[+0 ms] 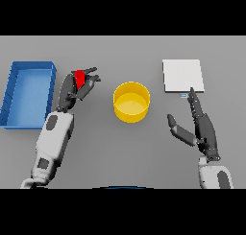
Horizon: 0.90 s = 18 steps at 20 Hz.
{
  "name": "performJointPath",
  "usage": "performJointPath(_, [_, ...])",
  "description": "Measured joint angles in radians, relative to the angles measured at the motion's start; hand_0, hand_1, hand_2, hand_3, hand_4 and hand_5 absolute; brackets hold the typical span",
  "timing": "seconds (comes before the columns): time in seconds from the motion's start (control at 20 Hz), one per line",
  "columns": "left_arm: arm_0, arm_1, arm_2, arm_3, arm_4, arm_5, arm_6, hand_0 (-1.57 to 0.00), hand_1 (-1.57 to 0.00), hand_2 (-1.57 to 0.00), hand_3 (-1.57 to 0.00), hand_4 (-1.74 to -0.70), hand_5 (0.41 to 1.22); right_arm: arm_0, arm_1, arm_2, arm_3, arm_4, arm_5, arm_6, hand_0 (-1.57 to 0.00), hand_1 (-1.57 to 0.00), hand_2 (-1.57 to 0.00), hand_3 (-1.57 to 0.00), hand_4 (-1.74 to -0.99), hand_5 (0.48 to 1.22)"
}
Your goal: Pick up the red beaker and tilt it to pour out 1 green nut into yellow bowl. Pick up the yellow bowl and place it on the metallic measuring scale.
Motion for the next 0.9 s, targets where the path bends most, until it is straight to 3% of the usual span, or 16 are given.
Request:
performJointPath(0.25, [-0.021, 0.041, -0.018, -0.099, 0.031, -0.043, 0.073, -1.55, -1.55, -1.55, -1.55, -1.72, 1.131, -0.009, 0.002, 0.010, 0.000, 0.019, -0.007, 0.015, 0.00, 0.00, 0.00, 0.00, -1.226, 0.650])
performJointPath(0.45, [-0.030, 0.073, -0.061, -0.120, -0.003, -0.051, 0.099, -1.56, -1.56, -1.56, -1.55, -1.72, 1.135, 0.001, -0.007, 0.015, -0.001, 0.045, -0.016, -0.039, 0.00, 0.00, 0.00, 0.00, -1.219, 0.660])
performJointPath(0.65, [-0.031, 0.103, -0.111, -0.142, -0.053, -0.049, 0.110, -1.56, -1.56, -1.56, -1.56, -1.73, 1.134, -0.003, -0.014, 0.010, 0.002, 0.050, -0.019, -0.040, 0.00, 0.00, 0.00, 0.00, -1.210, 0.664])
performJointPath(0.75, [-0.054, 0.133, -0.163, -0.160, -0.109, -0.051, 0.149, -1.56, -1.57, -1.57, -1.56, -1.73, 1.124, -0.013, -0.008, 0.010, -0.002, 0.055, -0.029, -0.005, 0.00, 0.00, 0.00, 0.00, -1.199, 0.658])
performJointPath(0.9, [-0.089, 0.190, -0.256, -0.178, -0.209, -0.072, 0.227, -1.57, -1.57, -1.57, -1.57, -1.74, 1.125, -0.012, -0.011, 0.020, -0.006, 0.061, -0.020, -0.003, 0.00, 0.00, 0.00, 0.00, -1.186, 0.660])
